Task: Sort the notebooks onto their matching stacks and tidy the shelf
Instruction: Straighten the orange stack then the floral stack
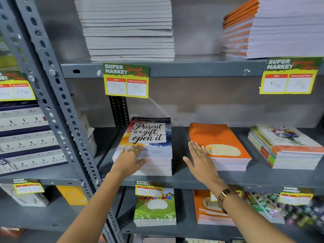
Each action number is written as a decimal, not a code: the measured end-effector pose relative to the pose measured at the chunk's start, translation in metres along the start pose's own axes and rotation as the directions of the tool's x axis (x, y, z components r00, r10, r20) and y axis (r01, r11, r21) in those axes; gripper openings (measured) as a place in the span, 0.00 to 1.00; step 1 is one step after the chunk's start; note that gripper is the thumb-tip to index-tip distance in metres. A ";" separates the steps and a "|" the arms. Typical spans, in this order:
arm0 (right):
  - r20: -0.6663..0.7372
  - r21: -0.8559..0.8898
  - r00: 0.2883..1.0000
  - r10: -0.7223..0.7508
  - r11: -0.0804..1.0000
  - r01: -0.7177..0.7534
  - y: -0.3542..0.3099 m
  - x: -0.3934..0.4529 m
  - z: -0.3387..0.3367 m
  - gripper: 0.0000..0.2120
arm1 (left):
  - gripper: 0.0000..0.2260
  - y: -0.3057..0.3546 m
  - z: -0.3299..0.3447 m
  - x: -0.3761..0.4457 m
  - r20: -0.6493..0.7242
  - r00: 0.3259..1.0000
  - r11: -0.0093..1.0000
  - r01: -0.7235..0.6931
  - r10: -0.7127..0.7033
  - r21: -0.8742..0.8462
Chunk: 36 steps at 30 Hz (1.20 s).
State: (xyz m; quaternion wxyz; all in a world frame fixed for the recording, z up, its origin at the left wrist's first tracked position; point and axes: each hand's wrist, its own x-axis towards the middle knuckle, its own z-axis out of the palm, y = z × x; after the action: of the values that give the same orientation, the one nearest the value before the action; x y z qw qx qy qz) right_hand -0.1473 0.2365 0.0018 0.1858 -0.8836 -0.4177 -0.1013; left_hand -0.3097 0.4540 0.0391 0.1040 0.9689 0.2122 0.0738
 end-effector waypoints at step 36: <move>0.189 -0.127 0.981 0.035 0.992 -0.011 0.166 -0.027 -0.046 0.25 | 0.22 0.199 0.082 0.064 -0.001 0.971 0.966 -0.236 0.237 0.107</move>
State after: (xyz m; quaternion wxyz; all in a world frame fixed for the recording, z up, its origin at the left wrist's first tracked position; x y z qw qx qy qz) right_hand -0.0367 0.1020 -0.0058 0.0901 -0.9039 -0.4163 -0.0404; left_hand -0.1574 0.2905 0.0121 0.0415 0.9909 0.0995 0.0811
